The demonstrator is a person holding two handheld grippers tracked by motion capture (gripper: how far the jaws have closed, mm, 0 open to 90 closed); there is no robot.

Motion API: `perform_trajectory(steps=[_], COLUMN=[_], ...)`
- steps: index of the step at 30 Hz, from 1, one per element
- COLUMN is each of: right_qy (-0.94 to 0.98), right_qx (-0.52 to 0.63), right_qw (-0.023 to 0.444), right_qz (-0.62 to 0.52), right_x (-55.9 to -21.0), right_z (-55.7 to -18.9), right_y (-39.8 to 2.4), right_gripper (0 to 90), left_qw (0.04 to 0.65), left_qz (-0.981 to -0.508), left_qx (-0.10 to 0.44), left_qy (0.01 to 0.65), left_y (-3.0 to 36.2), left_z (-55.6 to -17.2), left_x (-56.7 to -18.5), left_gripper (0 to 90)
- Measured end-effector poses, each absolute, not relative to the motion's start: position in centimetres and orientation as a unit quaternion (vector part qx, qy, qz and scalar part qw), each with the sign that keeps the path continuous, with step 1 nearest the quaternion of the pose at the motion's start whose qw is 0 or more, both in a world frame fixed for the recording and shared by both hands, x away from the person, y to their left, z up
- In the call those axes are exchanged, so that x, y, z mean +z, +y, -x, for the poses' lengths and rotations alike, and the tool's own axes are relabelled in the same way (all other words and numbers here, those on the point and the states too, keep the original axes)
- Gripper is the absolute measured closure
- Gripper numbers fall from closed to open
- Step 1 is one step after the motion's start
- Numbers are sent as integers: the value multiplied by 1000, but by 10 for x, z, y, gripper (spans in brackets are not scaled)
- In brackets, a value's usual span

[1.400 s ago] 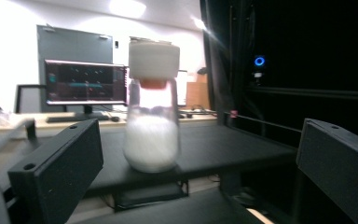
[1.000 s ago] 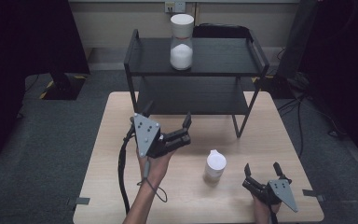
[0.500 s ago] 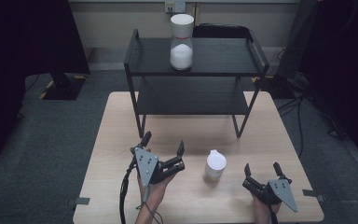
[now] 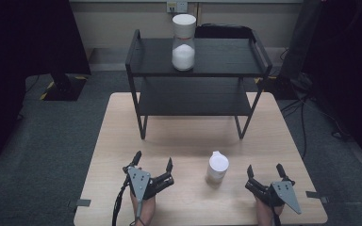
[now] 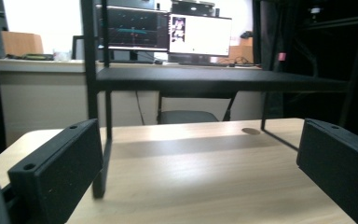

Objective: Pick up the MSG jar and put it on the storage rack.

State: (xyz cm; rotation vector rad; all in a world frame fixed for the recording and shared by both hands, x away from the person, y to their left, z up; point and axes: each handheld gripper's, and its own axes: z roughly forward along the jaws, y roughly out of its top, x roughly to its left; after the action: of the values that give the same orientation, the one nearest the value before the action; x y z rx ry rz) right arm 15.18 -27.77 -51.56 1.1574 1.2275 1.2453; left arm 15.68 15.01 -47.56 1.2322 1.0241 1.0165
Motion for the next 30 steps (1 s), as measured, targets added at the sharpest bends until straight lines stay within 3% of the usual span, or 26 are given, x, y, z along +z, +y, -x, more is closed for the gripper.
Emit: perform_trajectory(steps=[11, 30], right_qy=[507, 507], right_qx=[515, 515], right_qw=[499, 499], right_qz=[-478, -478], right_x=[-516, -516], right_z=[-152, -152], right_y=[-278, -278], right_gripper=[0, 0], left_qw=[554, 533], left_qz=[-528, -521], left_qx=[444, 474], left_qy=[465, 468], left_y=[158, 152], left_z=[-154, -154], left_x=[-505, -517], left_gripper=[0, 0])
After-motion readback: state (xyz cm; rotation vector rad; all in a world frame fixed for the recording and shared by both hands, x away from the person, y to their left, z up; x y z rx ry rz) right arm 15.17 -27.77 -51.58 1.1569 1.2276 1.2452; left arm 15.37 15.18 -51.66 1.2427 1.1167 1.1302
